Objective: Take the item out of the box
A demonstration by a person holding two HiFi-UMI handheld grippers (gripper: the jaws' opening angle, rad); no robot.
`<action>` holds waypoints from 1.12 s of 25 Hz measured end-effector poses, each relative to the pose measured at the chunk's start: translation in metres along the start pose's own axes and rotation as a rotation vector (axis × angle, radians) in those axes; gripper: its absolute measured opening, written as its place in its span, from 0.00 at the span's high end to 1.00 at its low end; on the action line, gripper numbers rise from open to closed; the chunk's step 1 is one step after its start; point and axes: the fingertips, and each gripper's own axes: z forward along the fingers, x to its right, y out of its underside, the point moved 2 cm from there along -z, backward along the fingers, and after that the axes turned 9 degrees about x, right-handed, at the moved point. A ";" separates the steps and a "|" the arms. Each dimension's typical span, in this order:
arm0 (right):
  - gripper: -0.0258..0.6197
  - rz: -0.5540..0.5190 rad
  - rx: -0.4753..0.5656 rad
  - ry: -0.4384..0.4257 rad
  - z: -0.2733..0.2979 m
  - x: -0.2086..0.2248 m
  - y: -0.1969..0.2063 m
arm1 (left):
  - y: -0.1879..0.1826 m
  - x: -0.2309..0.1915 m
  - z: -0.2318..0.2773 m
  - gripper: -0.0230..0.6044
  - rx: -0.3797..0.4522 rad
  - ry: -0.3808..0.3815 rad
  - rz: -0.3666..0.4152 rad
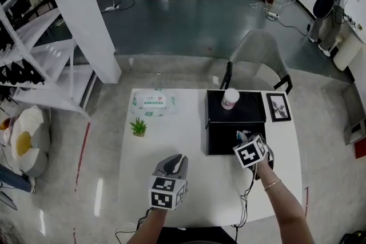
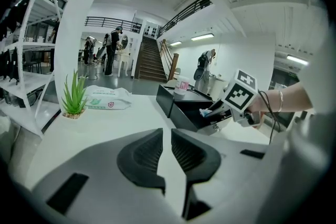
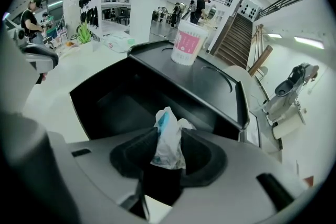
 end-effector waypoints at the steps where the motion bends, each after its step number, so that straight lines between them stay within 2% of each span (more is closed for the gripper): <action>1: 0.74 0.007 0.013 0.003 -0.001 0.000 -0.001 | 0.000 -0.001 0.000 0.91 -0.001 -0.001 0.001; 18: 0.75 0.147 0.245 0.035 -0.046 -0.010 -0.013 | -0.001 0.009 -0.002 0.91 -0.002 0.036 0.024; 28: 0.76 0.302 0.395 0.022 -0.088 -0.028 -0.022 | -0.005 0.018 -0.001 0.91 0.001 0.075 0.063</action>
